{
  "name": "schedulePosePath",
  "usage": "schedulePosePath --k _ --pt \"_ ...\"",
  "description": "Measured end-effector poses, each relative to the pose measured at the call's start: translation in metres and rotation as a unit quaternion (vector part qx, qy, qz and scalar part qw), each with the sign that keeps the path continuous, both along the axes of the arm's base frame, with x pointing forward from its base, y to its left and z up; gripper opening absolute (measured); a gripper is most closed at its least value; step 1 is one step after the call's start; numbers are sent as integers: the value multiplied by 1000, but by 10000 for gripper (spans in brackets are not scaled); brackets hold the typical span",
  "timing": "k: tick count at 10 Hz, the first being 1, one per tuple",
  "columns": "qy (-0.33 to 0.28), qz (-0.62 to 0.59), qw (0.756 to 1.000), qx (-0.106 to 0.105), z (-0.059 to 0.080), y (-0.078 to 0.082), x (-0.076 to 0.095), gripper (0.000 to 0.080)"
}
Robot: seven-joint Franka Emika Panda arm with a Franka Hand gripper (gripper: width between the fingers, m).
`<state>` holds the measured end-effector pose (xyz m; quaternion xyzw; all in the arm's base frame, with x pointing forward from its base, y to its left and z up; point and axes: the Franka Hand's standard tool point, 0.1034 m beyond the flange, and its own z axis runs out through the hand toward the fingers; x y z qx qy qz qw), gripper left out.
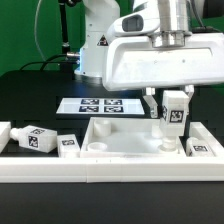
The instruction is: Assemble one leg
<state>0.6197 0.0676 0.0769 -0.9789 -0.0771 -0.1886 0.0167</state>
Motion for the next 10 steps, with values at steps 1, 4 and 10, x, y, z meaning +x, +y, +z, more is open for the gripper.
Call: schedulePosePath --k 1,4,10 --pt "2 0 1000 -1 -3 0 -1 281" --pt "7 -1 1000 -2 -10 -2 -4 281" --pt "4 -7 1000 -7 -19 -6 -5 281"
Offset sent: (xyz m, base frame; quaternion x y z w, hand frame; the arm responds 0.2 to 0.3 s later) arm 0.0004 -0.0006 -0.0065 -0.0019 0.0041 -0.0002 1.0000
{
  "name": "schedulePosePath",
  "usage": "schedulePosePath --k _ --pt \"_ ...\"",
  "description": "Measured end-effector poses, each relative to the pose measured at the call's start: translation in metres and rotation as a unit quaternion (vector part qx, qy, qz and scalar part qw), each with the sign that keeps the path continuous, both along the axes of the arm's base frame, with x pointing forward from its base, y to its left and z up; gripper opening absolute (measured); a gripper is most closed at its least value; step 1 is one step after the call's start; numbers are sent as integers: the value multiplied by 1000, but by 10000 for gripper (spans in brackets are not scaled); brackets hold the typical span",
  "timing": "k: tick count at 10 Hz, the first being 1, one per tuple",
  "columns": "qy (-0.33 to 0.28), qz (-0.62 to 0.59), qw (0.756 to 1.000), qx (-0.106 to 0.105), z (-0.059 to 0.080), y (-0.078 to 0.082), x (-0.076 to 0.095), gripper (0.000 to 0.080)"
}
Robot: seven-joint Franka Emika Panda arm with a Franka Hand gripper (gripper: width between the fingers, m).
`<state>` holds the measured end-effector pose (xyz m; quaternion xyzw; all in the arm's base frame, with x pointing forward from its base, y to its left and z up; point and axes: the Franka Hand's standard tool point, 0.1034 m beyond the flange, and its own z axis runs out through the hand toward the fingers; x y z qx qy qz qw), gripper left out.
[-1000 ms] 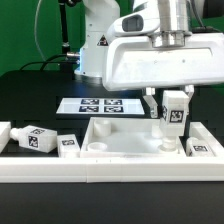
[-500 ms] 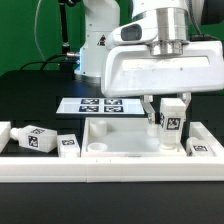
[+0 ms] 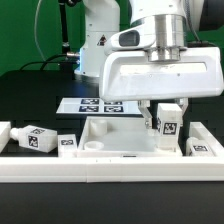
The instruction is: Assemble one leg
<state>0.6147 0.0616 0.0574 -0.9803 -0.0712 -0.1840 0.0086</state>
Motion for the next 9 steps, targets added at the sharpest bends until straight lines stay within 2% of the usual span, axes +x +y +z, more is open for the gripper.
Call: schedulePosePath --k 3,4,5,6,7,8,9 --pt "-3 -1 1000 -2 0 -1 0 281" --pt "-1 -2 1000 0 1 -1 0 382" --pt "-1 1 1000 1 10 2 2 520" --pt "2 1 1000 4 23 5 5 608" --pt "7 6 1000 7 36 5 6 608" --pt "13 8 1000 11 50 3 7 641" --pt "32 13 999 15 58 0 6 647"
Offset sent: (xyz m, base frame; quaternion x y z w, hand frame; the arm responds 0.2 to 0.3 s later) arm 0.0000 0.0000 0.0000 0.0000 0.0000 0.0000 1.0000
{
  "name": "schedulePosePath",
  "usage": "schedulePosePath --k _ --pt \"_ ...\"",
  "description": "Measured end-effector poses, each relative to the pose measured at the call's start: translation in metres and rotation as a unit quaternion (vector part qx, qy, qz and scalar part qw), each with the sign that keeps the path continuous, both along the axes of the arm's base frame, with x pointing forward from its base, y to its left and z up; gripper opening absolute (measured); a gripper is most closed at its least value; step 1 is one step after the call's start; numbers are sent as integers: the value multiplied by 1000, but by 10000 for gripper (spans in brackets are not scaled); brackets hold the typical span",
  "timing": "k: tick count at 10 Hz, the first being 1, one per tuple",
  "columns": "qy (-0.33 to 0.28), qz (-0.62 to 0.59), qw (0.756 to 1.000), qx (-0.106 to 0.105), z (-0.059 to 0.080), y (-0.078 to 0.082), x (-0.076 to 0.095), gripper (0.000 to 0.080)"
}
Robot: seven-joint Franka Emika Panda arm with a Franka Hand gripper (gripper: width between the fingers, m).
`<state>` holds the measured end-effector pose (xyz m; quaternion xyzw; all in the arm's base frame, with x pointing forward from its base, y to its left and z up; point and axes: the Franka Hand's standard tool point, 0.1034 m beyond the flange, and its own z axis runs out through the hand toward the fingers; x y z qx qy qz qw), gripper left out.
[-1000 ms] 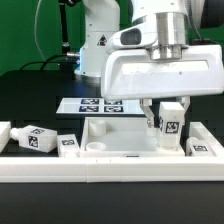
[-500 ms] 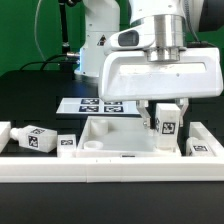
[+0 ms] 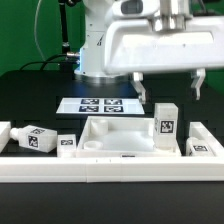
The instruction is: Assemble one leg
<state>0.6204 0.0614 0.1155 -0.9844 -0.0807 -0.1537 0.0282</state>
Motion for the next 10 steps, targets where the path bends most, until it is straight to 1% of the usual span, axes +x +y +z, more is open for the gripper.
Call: schedulePosePath --k 1,2,3,4,5,6,7,10 --pt "-6 -1 1000 -3 0 -1 2 647" --pt "-2 0 1000 -3 -3 -1 1 649" --pt "33 -3 999 5 -6 4 -5 649" --pt "80 5 997 6 -6 5 -8 649" --pt "116 31 993 -19 -4 -11 -7 649" --pt "134 28 990 -37 0 -21 -4 649" --pt "131 32 990 -44 2 -23 -1 649" --pt "131 32 990 -43 0 -23 -2 649"
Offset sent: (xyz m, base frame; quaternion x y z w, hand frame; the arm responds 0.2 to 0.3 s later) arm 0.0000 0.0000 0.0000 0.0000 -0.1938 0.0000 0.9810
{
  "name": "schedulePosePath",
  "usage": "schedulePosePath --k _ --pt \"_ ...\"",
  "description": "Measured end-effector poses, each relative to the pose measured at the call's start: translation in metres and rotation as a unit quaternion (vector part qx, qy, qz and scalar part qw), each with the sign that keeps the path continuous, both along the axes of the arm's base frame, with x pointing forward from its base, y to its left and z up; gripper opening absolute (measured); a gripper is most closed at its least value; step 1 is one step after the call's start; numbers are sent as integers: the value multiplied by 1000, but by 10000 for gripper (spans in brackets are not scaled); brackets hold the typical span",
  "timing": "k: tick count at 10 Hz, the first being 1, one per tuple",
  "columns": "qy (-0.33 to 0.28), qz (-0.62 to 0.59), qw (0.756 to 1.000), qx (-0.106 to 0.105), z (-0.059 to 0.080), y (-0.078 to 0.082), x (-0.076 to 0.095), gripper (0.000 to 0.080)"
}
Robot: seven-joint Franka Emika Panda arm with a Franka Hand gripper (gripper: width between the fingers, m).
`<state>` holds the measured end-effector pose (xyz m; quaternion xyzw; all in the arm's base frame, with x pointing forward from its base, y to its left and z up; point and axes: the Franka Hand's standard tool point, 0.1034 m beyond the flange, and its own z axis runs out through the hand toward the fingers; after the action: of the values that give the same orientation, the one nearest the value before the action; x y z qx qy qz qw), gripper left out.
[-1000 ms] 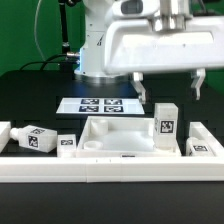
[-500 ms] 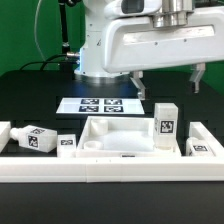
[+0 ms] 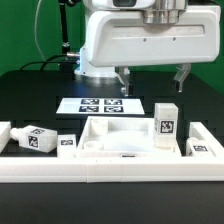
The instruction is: Assemble one leg
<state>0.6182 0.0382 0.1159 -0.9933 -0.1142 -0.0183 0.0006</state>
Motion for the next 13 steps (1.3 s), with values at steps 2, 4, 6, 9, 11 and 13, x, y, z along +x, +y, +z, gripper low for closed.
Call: schedulePosePath --k 2,4,6,9,11,13 --pt "4 -43 999 1 -5 6 3 649" --pt "1 -67 998 -2 -14 13 15 649" --pt "2 -78 997 -3 -20 19 19 649" --pt "-1 -74 997 -5 -32 18 15 649" --pt "3 -74 997 -6 -39 19 8 649" --pt "4 -69 998 -6 -38 19 7 546"
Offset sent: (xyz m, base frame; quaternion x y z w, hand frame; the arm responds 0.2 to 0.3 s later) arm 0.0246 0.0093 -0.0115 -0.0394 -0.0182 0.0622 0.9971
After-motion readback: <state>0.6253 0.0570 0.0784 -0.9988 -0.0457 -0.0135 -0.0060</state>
